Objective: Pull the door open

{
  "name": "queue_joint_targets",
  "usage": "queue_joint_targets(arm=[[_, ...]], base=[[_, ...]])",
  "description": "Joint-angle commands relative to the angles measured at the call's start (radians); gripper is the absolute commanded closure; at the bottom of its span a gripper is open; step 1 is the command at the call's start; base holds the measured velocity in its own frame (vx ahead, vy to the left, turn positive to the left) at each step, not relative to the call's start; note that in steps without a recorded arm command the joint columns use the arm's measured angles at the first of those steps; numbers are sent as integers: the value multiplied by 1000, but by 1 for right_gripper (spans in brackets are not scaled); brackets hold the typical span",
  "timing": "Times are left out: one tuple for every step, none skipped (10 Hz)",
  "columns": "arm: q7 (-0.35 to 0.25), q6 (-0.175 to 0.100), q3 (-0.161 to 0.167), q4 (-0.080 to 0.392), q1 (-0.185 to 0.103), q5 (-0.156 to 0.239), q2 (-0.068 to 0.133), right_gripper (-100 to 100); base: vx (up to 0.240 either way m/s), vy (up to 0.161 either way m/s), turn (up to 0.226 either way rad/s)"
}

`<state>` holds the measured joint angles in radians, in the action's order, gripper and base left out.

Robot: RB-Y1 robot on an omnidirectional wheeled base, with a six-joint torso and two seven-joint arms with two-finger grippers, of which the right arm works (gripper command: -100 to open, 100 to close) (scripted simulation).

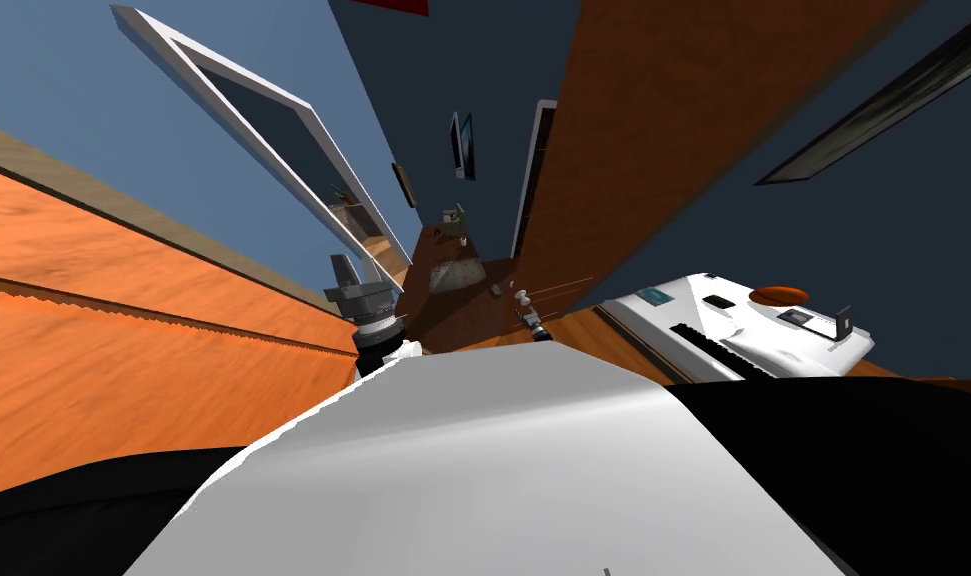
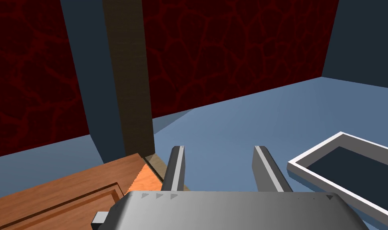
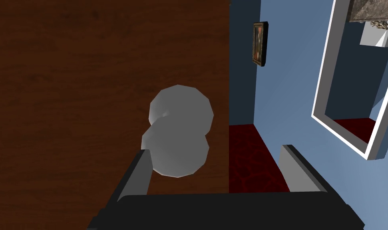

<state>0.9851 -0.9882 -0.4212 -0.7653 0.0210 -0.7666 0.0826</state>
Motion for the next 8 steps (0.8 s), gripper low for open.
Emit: queue_joint_targets(arm=[[-6, -11, -8, 11, -4, 7, 18, -100], [-12, -15, -12, 14, -5, 12, 30, -100], [-17, -20, -16, 17, -7, 15, 39, -100], [-22, -25, -21, 21, -9, 19, 50, -100], [-14, -24, -20, 31, -15, 18, 45, -100], [-1, -18, 0, 21, -2, 54, 52, -100], [5, -13, 10, 16, 5, 71, 54, -100], [13, -9, 22, 10, 12, 91, 57, -100]], base=[[-240, 72, 37], [-205, 1, 28], [-197, -75, 19], [-188, -100, 16], [-82, -47, 5], [54, 13, 101], [119, 30, 96], [116, 37, 60]])
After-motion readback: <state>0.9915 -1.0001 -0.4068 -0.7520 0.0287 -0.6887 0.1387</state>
